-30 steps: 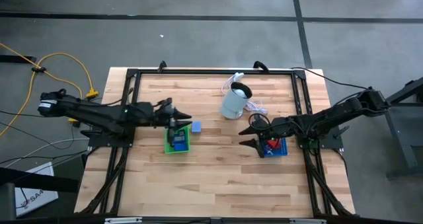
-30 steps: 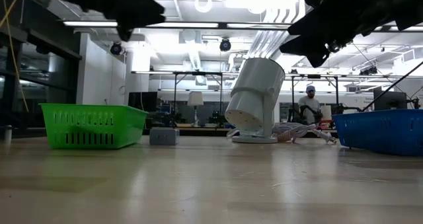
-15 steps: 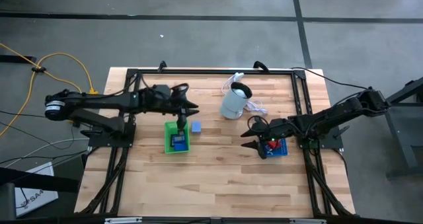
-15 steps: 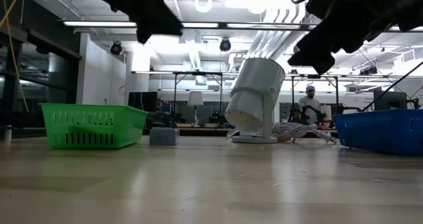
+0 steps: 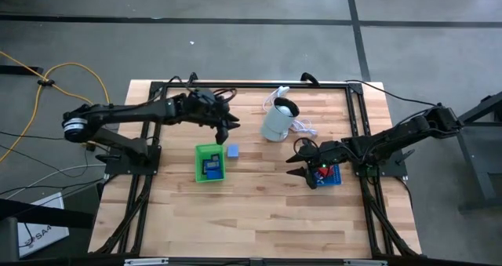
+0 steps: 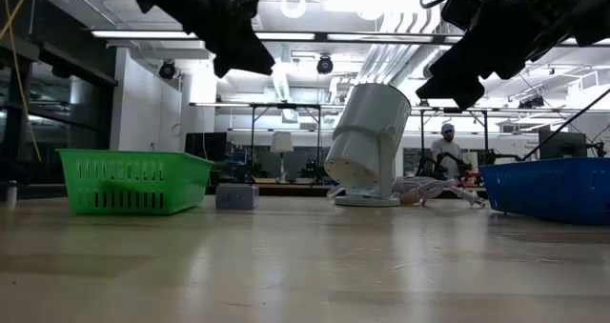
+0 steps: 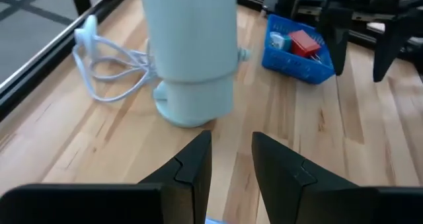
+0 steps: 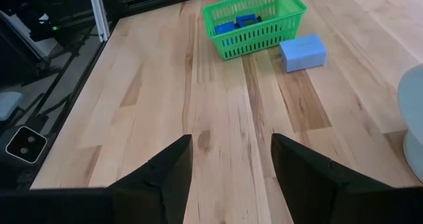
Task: Pick & Place Office items
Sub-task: Put the purple charger adapter into the blue bin
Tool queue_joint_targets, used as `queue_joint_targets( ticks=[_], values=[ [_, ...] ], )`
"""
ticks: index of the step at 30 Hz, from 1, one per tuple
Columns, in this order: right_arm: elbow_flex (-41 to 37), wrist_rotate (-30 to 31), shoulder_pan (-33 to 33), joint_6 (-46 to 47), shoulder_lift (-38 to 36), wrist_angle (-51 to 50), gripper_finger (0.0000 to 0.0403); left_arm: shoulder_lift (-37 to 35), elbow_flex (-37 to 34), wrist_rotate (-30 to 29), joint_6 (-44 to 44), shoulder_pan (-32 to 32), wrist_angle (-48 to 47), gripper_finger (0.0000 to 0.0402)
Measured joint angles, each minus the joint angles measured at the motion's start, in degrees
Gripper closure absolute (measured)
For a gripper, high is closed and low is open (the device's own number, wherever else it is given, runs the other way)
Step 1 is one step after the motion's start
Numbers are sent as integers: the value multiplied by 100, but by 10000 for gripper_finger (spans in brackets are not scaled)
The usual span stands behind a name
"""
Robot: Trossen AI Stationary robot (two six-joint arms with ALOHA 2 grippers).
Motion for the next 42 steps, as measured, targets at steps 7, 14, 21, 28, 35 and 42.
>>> queue_joint_targets(
  ticks=[7,14,21,28,35,42],
  values=[
    [0,4,0,-2,1,-1,211,634,498,98,270,0,-716,298],
    [0,15,0,-2,1,-3,211,1036,516,91,545,-10,-788,298],
    [0,15,0,4,1,-132,211,1072,516,5,1580,-296,-763,298],
    [0,15,0,15,1,-210,211,1072,516,-342,1221,-546,-776,298],
    [0,6,0,166,1,-223,211,1072,516,-357,884,-579,-981,274],
    [0,5,76,168,1,-221,211,1072,516,-401,628,-581,-1058,221]
  ],
)
